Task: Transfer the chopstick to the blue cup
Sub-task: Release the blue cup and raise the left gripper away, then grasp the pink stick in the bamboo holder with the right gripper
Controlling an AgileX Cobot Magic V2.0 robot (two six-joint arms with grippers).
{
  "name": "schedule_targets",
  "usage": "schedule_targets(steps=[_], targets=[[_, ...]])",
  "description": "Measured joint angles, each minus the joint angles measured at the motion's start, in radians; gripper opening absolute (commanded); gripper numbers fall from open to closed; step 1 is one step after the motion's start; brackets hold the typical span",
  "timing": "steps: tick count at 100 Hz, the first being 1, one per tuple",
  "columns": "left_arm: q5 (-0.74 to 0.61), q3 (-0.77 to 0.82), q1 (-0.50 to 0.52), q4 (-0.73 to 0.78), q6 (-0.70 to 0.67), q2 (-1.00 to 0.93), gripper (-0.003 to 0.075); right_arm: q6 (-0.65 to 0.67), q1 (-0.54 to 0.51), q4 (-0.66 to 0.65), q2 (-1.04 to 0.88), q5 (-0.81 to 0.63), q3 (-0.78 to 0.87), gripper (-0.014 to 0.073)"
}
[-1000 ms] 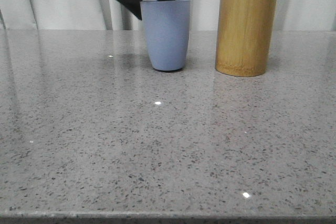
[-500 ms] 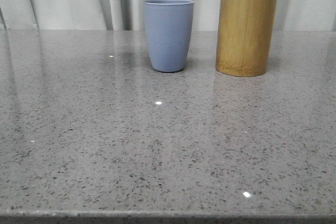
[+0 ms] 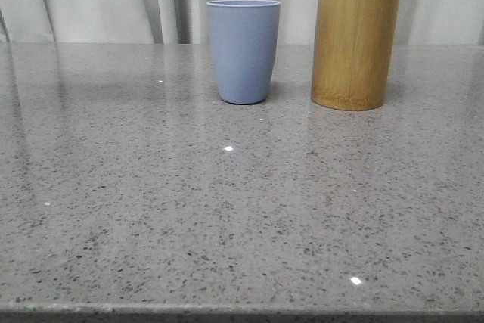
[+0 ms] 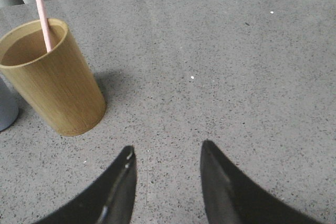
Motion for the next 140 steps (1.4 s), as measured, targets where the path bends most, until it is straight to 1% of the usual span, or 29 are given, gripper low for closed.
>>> schedule_targets(steps=[13, 31, 48, 62, 76, 100, 127, 140], targets=[[-0.071, 0.167, 0.063, 0.005, -0.014, -0.157, 0.0377, 0.000, 0.002, 0.000, 0.014, 0.003, 0.000, 0.0312], [-0.113, 0.374, 0.138, 0.025, -0.016, -0.353, 0.0377, -0.004, 0.045, 0.000, 0.057, 0.008, 0.000, 0.0312], [-0.174, 0.556, 0.174, 0.032, -0.017, -0.545, 0.0377, -0.006, 0.084, 0.000, 0.105, 0.008, -0.004, 0.0312], [-0.204, 0.658, 0.184, 0.038, -0.018, -0.669, 0.0377, -0.006, 0.089, 0.000, 0.147, 0.008, -0.041, 0.0312], [-0.216, 0.728, 0.184, 0.042, -0.018, -0.750, 0.0377, -0.007, 0.089, 0.000, 0.196, 0.008, -0.108, 0.0312], [-0.218, 0.788, 0.184, 0.046, -0.018, -0.835, 0.0377, -0.007, 0.097, 0.000, 0.314, 0.008, -0.246, 0.0312], [-0.218, 0.822, 0.184, 0.048, -0.018, -0.846, 0.0377, -0.007, 0.186, 0.000, 0.488, 0.002, -0.428, 0.0312], [-0.218, 0.822, 0.184, 0.048, -0.020, -0.846, 0.0377, -0.007, 0.213, 0.000, 0.587, -0.011, -0.500, 0.0312]])
